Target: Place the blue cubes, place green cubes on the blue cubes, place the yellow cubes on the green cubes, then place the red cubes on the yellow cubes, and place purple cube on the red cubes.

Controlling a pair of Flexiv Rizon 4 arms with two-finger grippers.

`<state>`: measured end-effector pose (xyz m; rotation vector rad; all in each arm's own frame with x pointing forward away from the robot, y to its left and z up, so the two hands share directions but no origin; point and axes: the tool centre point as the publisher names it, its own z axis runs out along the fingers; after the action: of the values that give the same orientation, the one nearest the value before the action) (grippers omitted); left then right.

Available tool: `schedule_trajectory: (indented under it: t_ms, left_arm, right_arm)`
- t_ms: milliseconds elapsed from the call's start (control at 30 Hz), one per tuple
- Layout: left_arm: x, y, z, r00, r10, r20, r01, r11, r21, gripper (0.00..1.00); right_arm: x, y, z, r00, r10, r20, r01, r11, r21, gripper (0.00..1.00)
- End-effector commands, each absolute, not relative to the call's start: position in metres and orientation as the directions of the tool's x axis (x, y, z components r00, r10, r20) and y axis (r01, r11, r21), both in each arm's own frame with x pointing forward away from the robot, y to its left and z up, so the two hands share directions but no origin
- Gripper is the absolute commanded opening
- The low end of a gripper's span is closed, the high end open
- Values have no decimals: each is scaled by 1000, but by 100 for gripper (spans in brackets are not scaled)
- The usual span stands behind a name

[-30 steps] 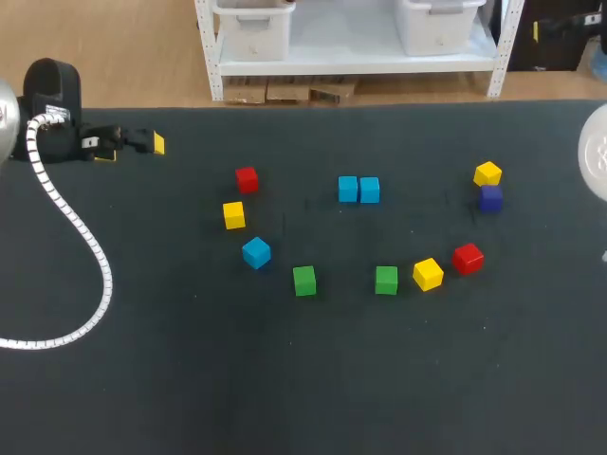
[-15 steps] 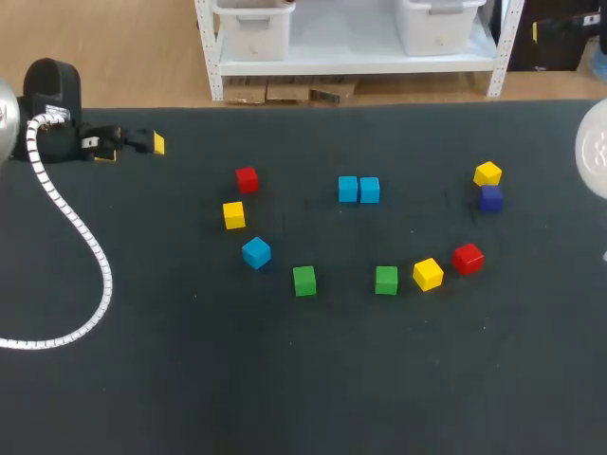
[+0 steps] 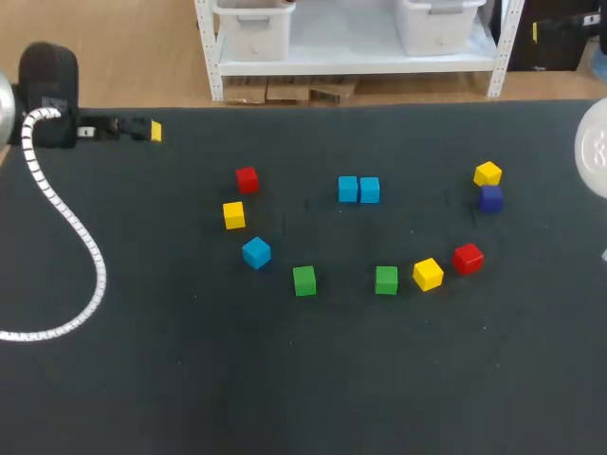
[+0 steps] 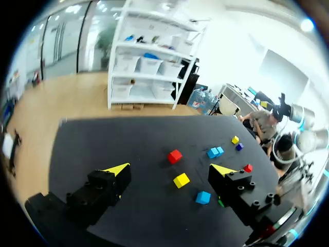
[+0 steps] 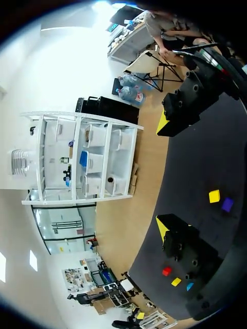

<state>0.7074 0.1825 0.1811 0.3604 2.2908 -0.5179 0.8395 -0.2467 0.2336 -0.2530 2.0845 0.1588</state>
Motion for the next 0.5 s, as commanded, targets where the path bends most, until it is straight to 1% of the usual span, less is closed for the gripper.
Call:
schedule_trajectory:
  t_ms: [33, 67, 100, 167, 233, 300, 500]
  left_arm:
    - [699, 183, 213, -714, 194, -673, 383, 912, -143, 100]
    - [699, 183, 217, -719, 235, -654, 383, 919, -91, 100]
    - [697, 182, 220, -709, 291, -643, 387, 922, -9, 100]
    - [695, 179, 223, -704, 339, -624, 388, 920, 62, 100]
    - [688, 170, 221, -718, 377, -585, 416, 906, 74, 100]
    - [684, 161, 218, -703, 435, -563, 435, 889, 145, 100]
    - [678, 130, 198, -690, 549, -472, 533, 826, 182, 100]
  right_arm:
    - [840, -247, 234, -488, -115, -865, -246, 969, 10, 100]
    - [840, -247, 234, -488, -115, -865, -246, 969, 10, 100]
    - [840, -247, 234, -488, -115, -865, -246, 969, 10, 100]
    - [840, -247, 234, -488, -115, -865, -246, 969, 10, 100]
    - [840, -247, 234, -488, -115, -865, -246, 969, 10, 100]
    - [840, -247, 234, -488, -115, -865, -246, 969, 10, 100]
    - [840, -247, 234, -488, -115, -865, -246, 969, 10, 100]
